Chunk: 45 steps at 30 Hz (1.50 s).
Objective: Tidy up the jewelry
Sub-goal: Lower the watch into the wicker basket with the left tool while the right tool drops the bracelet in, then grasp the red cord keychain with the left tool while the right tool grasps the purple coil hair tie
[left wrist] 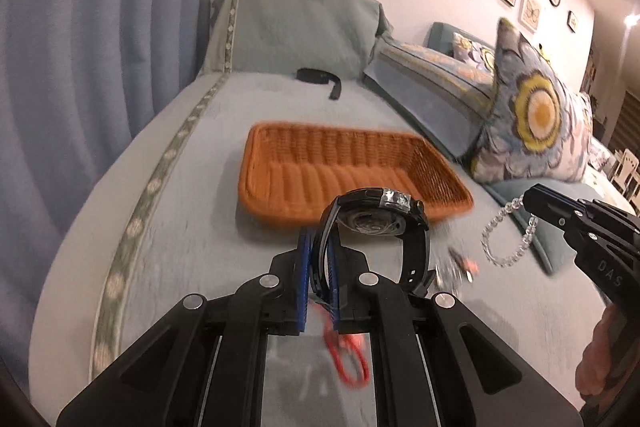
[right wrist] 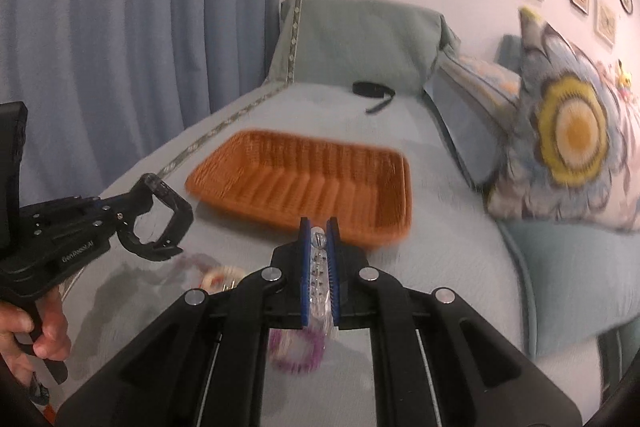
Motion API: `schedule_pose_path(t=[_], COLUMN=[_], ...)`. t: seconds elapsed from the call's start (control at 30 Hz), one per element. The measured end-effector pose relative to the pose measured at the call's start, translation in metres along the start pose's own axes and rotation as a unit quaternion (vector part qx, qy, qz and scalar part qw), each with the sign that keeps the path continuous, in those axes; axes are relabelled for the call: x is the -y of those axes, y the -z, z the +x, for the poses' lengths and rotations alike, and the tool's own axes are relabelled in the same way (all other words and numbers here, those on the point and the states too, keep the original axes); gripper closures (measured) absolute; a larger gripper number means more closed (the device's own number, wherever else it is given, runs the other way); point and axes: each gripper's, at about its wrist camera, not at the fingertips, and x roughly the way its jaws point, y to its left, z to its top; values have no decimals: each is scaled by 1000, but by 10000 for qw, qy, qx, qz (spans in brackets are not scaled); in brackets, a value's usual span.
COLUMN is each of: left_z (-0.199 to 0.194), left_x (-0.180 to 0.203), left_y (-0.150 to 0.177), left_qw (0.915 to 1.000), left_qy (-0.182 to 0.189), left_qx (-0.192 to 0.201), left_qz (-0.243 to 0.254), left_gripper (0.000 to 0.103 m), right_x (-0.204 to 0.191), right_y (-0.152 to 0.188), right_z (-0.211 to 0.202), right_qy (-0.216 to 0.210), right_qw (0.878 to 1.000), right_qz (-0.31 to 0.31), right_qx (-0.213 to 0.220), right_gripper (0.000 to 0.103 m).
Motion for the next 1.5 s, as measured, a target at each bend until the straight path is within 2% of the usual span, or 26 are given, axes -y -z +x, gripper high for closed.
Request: schedule_pose_path(t=[0.1,0.27,0.47,0.63,0.7,0.8,0.83,0.87,0.9,0.93,0.97,1.1,1.23,1.37,1.5], left_z=[26,78,127,149,152,142,136,131,124,115,110,71,29,1,-16], left_x=[-4,-3,-1,-2,-2,-4,-4,-2,-1,-2,0,-3,-4,0,4], left_y=[-26,-56,-54,-45,-43,-44,-45,-45,-46,-46,-46,-41,-30,-8,23], left_qw=[10000,9999,9990,9980,9979,9991,9993,9995,9997,9998,9998,9996,9989,9989,9993], left_qy=[-23,-79,-204,-233,-216,-38,-35,-13,17,68,111,272,384,424,384], left_qx=[33,-69,-350,-541,-558,-396,-313,-252,-192,-146,-118,108,259,207,15], left_qz=[-23,75,195,239,243,156,177,180,171,149,131,44,-8,7,24], left_gripper=[97,96,96,95,89,74,69,63,62,61,61,53,52,52,52], right_x=[5,13,25,38,45,56,60,63,67,69,71,69,56,42,34], right_y=[-25,-45,-41,-30,-27,-24,-23,-23,-23,-23,-23,-19,-5,18,44], right_z=[30,87,144,167,170,170,167,164,159,153,140,104,62,29,14], right_qy=[-70,-236,-351,-364,-313,-295,-279,-293,-334,-357,-389,-585,-668,-696,-629], right_qw=[10000,9994,9971,9945,9938,9921,9918,9915,9914,9914,9918,9915,9929,9930,9934], right_qz=[-10,134,327,539,644,833,893,946,1000,1049,1093,1108,954,922,894], right_qx=[-7,-192,-599,-825,-847,-888,-872,-844,-779,-691,-542,-345,-249,-238,-349], right_gripper=[97,97,97,97,97,94,87,74,68,56,53,53,53,53,53])
